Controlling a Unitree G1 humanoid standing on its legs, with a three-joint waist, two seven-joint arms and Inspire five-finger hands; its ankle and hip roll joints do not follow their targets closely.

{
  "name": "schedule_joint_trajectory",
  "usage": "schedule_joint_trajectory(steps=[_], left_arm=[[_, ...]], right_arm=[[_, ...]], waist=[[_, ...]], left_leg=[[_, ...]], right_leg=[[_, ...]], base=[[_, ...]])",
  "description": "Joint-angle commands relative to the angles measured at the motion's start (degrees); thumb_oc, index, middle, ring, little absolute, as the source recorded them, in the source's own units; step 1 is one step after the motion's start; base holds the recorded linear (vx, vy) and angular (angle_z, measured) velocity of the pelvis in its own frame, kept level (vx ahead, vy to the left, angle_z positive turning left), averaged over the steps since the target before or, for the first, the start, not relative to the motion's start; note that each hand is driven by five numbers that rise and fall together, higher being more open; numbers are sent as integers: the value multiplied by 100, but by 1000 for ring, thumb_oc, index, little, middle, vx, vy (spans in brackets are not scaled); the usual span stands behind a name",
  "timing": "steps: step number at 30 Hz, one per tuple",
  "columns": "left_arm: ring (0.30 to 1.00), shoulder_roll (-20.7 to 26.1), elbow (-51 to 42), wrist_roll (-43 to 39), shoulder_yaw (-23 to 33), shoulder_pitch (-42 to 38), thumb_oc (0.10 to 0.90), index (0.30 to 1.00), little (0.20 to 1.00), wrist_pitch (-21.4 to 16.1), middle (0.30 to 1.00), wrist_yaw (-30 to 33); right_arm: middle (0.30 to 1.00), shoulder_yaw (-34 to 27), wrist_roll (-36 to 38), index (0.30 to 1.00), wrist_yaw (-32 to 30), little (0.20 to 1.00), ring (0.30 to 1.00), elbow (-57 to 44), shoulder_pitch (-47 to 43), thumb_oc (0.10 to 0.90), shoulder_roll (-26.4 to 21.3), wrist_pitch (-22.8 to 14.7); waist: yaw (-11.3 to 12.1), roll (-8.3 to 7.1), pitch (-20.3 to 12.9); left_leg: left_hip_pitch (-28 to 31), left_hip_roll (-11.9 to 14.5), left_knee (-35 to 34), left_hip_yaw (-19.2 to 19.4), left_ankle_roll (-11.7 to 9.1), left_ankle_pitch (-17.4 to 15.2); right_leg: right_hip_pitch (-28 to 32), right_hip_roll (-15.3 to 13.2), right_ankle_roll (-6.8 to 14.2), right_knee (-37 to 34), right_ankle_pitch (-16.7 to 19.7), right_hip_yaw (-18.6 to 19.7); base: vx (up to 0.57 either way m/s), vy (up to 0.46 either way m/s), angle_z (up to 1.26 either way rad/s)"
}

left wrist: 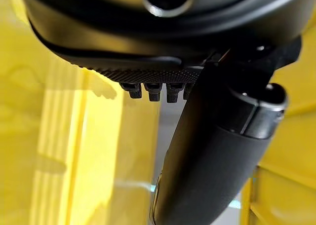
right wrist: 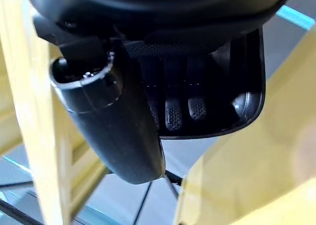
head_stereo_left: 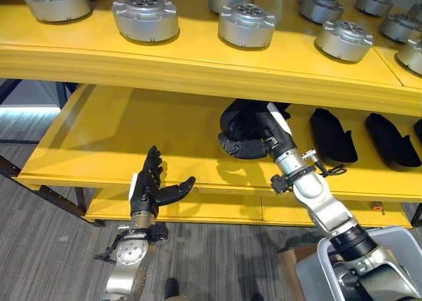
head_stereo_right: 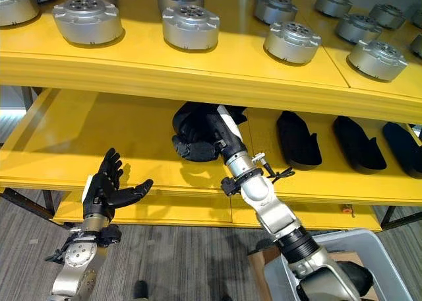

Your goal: Move parts from the plastic box to the shelf.

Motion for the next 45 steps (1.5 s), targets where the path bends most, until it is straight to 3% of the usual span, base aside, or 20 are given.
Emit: schedule_joint_trajectory(steps=[1,8,15,19,21,24,26,30,37,45], left_arm=[[1000,537,-440,-45,176,-354,900,1000,1000,-680,1000,-61],[1000,614,-408,-152,195,-280,900,1000,1000,-708,1000,-219],[1000,739,-396,-309,136,-222,900,1000,1000,-700,1000,-384],[1000,840,-413,-368,86,-309,900,1000,1000,-721,1000,-441],[1000,960,-350,-429,31,-509,900,1000,1000,-772,1000,-428],[1000,1010,-360,-475,-41,-631,900,1000,1000,-788,1000,-425],[1000,1169,-595,-514,-95,-722,900,1000,1000,-812,1000,-513],[1000,1198,-688,-557,-212,-749,900,1000,1000,-760,1000,-577],[1000,1168,-705,-608,-280,-693,900,1000,1000,-708,1000,-573],[1000,1140,-663,-603,-266,-736,900,1000,1000,-720,1000,-566]], right_arm=[[300,-72,-45,300,-51,300,300,-61,-1271,400,-235,-501],[300,186,65,300,212,300,300,1076,-1761,400,-947,-320],[300,388,334,300,314,300,300,2199,-2224,400,-1188,-215],[300,611,423,300,422,300,300,2587,-2640,400,-1264,-208],[300,788,516,300,469,300,300,2946,-3004,400,-1181,-198],[300,907,542,300,492,300,300,3051,-3226,400,-1158,-194],[300,973,745,300,581,300,300,3102,-3516,400,-1215,-194],[300,1229,495,300,596,300,300,3285,-3896,400,-1410,-203],[300,1524,194,300,634,300,300,3300,-4126,400,-1532,-206],[300,1581,509,300,920,300,300,3160,-3935,400,-1669,-281]], waist=[[26,-173,-339],[70,-189,-313],[128,-167,-196],[157,-123,34],[195,-67,306],[204,-5,436],[227,104,580],[204,220,566],[242,244,595],[348,258,633]], left_leg=[[240,268,178,304,214,-431],[180,273,214,251,203,-418],[68,293,409,212,211,-457],[-280,333,908,111,208,-585],[-776,412,1492,-36,195,-709],[-1163,456,1878,-170,174,-798],[-1721,535,2527,-327,177,-997],[-2354,495,3244,-537,217,-1245],[-2763,491,3704,-707,256,-1446],[-3008,433,3831,-913,238,-1454]], right_leg=[[-123,-44,-101,800,-329,327],[-159,-30,-114,870,-347,269],[-257,-40,-130,1023,-369,253],[-511,-73,-169,1365,-466,252],[-927,-88,-203,1830,-573,271],[-1268,-90,-233,2221,-662,294],[-1816,-104,-275,2862,-856,343],[-2343,-228,-309,3613,-1132,326],[-2726,-280,-358,4142,-1370,273],[-2841,-286,-418,4387,-1563,160]], base=[[0,0,0],[-5,-2,3],[-28,-5,2],[-141,-11,1],[-214,-21,4],[-196,-5,7],[-216,14,10],[-90,32,6],[-21,-9,12],[14,-35,8]])
